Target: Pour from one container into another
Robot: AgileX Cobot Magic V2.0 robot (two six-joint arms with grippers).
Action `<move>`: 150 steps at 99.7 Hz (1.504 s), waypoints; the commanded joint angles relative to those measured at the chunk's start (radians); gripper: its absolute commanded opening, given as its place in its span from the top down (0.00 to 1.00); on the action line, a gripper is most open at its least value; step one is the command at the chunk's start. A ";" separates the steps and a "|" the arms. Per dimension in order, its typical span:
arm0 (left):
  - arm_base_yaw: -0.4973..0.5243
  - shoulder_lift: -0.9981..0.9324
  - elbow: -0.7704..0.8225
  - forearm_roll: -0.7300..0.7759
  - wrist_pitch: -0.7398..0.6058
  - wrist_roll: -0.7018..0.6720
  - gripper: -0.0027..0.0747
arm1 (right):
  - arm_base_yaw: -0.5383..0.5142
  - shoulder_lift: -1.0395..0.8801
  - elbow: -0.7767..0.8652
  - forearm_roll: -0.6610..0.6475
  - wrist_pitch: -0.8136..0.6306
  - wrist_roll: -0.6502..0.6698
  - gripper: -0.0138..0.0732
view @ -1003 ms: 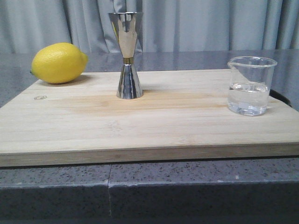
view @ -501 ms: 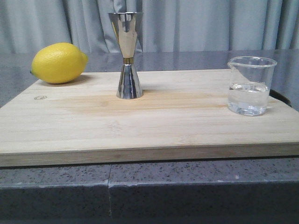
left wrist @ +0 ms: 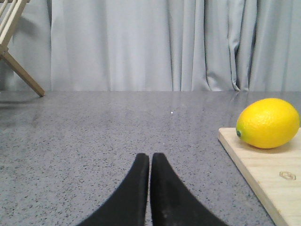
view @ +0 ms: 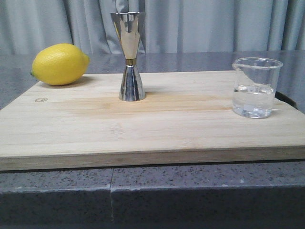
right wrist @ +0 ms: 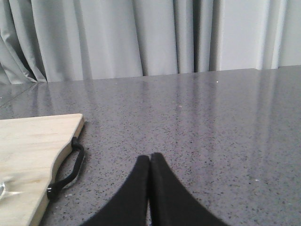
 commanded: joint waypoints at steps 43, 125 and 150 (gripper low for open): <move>0.004 0.099 -0.323 -0.036 0.208 -0.006 0.99 | 0.001 0.109 -0.353 0.018 0.268 -0.043 0.92; 0.004 0.277 -0.468 -0.030 0.174 -0.004 0.99 | 0.023 0.288 -0.564 0.018 0.370 -0.139 0.92; 0.004 0.277 -0.468 -0.030 0.176 -0.004 0.99 | 0.023 0.288 -0.564 0.018 0.377 -0.139 0.92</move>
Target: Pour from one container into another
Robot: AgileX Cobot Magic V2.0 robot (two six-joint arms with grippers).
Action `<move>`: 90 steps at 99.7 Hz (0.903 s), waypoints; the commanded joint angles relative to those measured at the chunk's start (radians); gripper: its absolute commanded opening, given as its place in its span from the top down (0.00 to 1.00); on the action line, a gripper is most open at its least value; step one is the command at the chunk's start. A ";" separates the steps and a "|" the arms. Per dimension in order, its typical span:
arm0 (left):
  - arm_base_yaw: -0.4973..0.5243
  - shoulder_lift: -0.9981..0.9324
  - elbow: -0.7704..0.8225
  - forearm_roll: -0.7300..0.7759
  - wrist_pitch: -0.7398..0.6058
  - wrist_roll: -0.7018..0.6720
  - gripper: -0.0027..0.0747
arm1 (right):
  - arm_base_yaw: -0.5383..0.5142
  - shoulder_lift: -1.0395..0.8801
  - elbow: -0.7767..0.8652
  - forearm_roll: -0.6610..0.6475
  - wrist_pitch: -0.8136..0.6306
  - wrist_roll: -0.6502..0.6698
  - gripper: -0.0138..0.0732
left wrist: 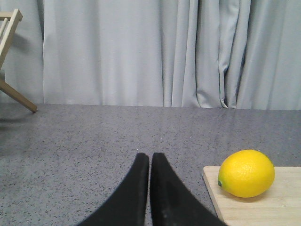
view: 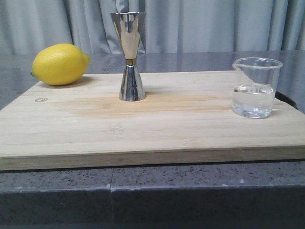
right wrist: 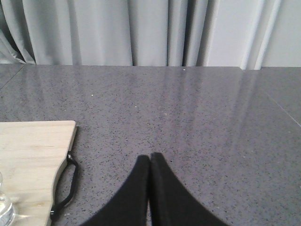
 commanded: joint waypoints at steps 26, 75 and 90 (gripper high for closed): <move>0.010 0.019 -0.034 0.045 -0.075 -0.004 0.66 | 0.003 0.022 -0.034 -0.019 -0.081 -0.009 0.54; 0.010 0.019 -0.034 0.030 -0.077 -0.004 0.32 | 0.003 0.022 -0.034 -0.026 -0.078 -0.009 0.31; 0.010 0.019 -0.034 -0.004 -0.075 -0.004 0.37 | 0.003 0.022 -0.034 -0.026 -0.085 -0.008 0.31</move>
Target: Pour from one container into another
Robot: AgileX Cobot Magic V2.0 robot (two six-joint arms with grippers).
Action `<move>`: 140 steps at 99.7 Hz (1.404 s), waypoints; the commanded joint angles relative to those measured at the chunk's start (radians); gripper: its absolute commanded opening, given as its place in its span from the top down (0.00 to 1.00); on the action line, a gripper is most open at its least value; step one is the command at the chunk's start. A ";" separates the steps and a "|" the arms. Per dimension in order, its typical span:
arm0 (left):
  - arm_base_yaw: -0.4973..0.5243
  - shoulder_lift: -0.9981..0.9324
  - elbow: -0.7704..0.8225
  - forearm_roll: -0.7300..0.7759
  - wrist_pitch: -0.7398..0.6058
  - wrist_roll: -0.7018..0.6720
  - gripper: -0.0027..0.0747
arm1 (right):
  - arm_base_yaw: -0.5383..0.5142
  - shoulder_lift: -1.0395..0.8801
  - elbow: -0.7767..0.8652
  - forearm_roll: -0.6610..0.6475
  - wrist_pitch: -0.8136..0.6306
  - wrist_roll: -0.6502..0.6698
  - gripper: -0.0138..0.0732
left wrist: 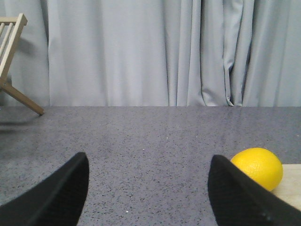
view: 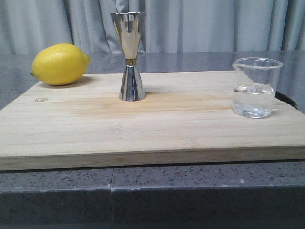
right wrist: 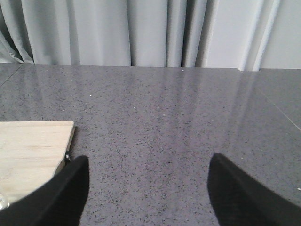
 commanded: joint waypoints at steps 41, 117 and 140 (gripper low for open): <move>0.004 0.089 -0.148 -0.037 0.213 0.009 0.36 | 0.003 0.116 -0.143 -0.015 0.080 -0.008 0.19; 0.002 0.766 -0.297 -1.206 0.543 1.287 0.37 | 0.003 0.314 -0.218 0.054 0.172 -0.009 0.18; -0.089 0.964 -0.293 -1.482 0.600 1.658 0.37 | 0.003 0.314 -0.218 0.054 0.172 -0.009 0.18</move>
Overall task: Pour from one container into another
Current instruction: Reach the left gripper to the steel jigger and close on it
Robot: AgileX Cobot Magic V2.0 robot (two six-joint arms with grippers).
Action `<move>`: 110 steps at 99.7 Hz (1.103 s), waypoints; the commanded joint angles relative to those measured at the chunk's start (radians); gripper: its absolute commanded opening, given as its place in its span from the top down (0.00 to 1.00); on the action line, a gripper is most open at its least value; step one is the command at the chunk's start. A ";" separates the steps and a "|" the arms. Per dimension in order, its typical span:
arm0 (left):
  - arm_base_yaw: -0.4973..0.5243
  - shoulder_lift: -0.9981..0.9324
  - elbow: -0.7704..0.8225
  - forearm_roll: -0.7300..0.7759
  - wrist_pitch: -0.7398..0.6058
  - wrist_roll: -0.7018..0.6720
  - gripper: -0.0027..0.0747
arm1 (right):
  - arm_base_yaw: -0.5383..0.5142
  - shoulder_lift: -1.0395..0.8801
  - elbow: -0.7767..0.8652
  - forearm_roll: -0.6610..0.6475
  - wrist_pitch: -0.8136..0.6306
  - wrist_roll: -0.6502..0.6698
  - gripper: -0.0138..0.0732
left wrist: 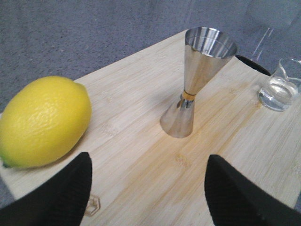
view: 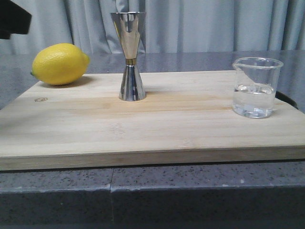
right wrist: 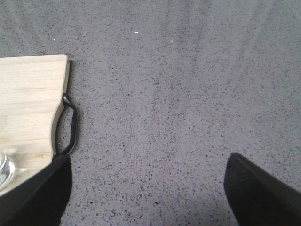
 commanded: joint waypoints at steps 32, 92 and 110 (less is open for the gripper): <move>-0.202 0.264 -0.023 -0.453 0.091 0.520 0.37 | 0.003 0.012 -0.035 -0.003 -0.072 -0.009 0.18; -0.221 0.570 -0.285 -0.453 0.394 0.560 0.37 | 0.003 0.012 -0.035 -0.003 -0.072 -0.009 0.18; -0.223 0.612 -0.322 -0.453 0.440 0.550 0.37 | 0.003 0.012 -0.035 -0.003 -0.072 -0.009 0.18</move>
